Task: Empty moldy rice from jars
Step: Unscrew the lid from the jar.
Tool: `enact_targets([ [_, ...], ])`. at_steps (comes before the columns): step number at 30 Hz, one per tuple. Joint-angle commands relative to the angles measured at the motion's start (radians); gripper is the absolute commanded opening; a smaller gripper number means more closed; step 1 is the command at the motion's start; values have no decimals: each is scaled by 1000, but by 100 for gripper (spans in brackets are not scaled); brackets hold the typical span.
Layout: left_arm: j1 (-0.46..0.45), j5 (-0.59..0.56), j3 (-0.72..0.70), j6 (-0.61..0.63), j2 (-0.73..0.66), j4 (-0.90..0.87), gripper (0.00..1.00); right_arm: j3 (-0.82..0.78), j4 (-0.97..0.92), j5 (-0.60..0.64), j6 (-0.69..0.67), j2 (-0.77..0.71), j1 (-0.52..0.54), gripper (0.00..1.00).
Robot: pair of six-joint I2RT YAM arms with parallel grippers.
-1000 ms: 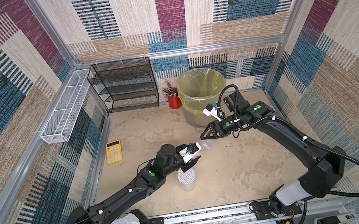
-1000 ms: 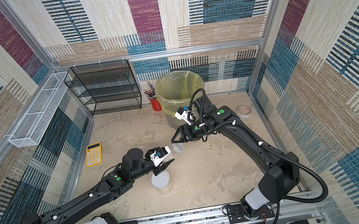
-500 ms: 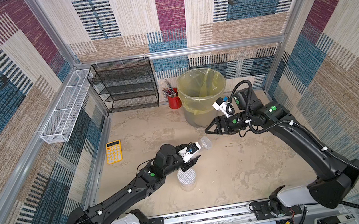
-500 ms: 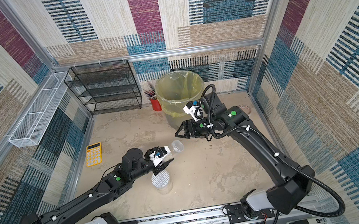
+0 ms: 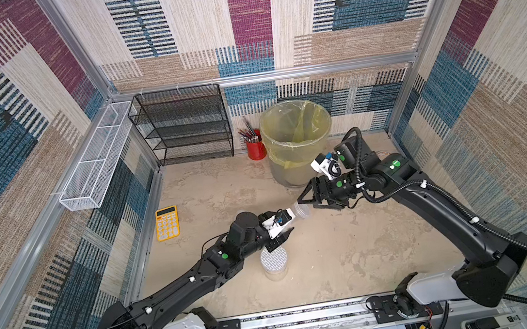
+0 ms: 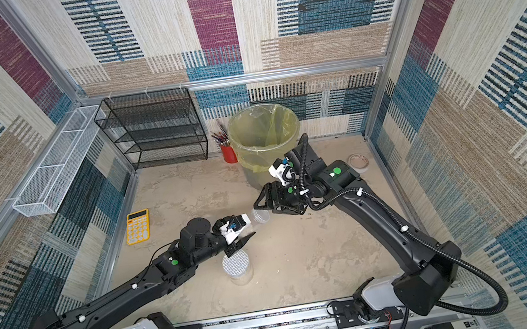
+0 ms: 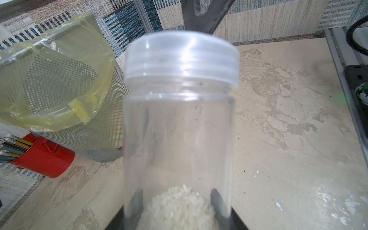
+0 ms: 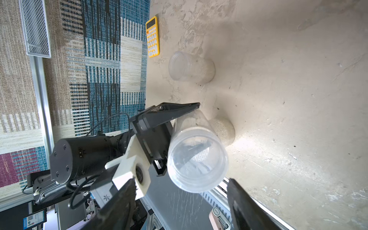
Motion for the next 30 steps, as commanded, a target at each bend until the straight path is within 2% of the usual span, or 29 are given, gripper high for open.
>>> enact_targets([
  [1,-1,-14,2,1,0,34,0,2,0,12,10,11,3,74],
  [22,-1,-14,1,0,0,33,0,5,2,26,-62,73,5,75],
  [30,-1,-14,2,-2,8,38,0,-18,30,-4,-61,63,5,68],
])
